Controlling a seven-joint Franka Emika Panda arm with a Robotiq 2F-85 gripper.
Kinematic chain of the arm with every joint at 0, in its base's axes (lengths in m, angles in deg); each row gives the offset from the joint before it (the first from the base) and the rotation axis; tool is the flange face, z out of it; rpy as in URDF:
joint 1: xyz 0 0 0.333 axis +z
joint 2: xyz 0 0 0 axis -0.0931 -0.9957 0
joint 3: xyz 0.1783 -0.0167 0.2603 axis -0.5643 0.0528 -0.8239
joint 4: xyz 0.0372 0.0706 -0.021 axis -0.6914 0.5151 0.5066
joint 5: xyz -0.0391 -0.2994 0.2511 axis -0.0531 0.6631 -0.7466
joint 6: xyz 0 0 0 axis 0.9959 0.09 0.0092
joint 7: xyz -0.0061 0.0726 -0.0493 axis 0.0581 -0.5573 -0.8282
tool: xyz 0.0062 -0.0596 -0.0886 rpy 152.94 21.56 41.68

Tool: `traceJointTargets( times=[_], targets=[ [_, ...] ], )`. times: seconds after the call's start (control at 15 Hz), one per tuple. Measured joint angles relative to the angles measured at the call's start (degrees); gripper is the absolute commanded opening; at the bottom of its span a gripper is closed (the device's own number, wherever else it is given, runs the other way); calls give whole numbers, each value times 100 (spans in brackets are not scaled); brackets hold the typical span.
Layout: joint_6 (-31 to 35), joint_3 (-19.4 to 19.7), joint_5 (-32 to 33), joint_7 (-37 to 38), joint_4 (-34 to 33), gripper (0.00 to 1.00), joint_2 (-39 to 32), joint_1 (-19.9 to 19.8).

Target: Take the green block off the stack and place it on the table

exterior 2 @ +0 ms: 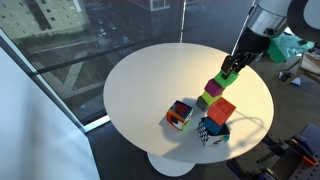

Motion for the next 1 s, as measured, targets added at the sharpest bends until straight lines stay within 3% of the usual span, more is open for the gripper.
traceJointTargets(
  times=[1.0],
  targets=[
    [-544, 280, 194, -1, -205, 29, 93, -484]
  ],
)
